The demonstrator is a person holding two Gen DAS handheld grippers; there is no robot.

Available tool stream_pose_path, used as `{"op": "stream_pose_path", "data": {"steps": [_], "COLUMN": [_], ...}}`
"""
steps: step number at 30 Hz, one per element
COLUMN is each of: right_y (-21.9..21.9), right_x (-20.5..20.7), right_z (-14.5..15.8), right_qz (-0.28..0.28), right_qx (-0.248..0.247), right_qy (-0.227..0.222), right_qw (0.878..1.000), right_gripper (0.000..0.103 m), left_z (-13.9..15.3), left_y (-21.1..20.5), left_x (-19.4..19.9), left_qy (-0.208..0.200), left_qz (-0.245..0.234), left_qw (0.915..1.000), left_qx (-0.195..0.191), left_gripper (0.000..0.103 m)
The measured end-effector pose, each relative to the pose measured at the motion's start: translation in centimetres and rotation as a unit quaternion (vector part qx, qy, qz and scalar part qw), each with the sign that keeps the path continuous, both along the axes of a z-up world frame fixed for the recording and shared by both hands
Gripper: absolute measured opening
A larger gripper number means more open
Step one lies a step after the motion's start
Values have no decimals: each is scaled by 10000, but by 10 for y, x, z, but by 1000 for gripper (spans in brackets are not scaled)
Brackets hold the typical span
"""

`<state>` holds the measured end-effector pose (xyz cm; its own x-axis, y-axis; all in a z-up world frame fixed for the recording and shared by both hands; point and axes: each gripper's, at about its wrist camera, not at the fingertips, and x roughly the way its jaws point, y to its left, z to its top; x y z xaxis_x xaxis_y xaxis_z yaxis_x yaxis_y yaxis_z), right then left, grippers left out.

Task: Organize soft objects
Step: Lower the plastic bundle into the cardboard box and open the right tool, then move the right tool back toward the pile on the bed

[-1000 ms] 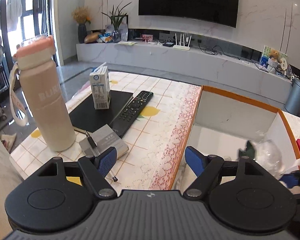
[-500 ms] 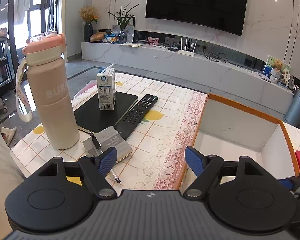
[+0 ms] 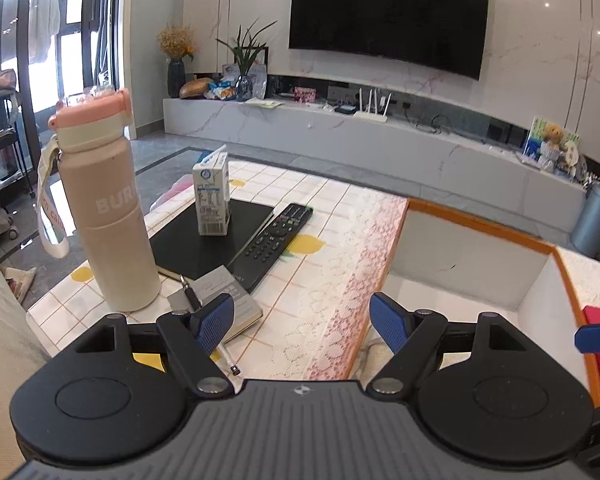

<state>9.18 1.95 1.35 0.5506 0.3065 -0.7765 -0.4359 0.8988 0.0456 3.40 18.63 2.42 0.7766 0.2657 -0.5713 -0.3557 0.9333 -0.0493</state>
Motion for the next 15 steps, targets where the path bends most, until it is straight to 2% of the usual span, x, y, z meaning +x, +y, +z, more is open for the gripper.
{"op": "stream_pose_path", "data": {"steps": [4, 10, 15], "right_y": [-10, -33, -66], "right_x": [-8, -23, -44], "right_z": [14, 36, 61], "right_qz": [-88, -172, -322], "right_qx": [-66, -214, -181], "right_qy": [-185, -455, -761], "right_qw": [9998, 9986, 9964], "right_gripper": [100, 100, 100], "left_z": [10, 26, 48], "left_y": [-2, -10, -27], "left_x": [-7, -17, -28], "left_qy": [-192, -260, -553], "left_qz": [-65, -261, -526], "left_qw": [9997, 9992, 9968], "left_qx": [-127, -132, -222], "left_gripper": [91, 91, 91]}}
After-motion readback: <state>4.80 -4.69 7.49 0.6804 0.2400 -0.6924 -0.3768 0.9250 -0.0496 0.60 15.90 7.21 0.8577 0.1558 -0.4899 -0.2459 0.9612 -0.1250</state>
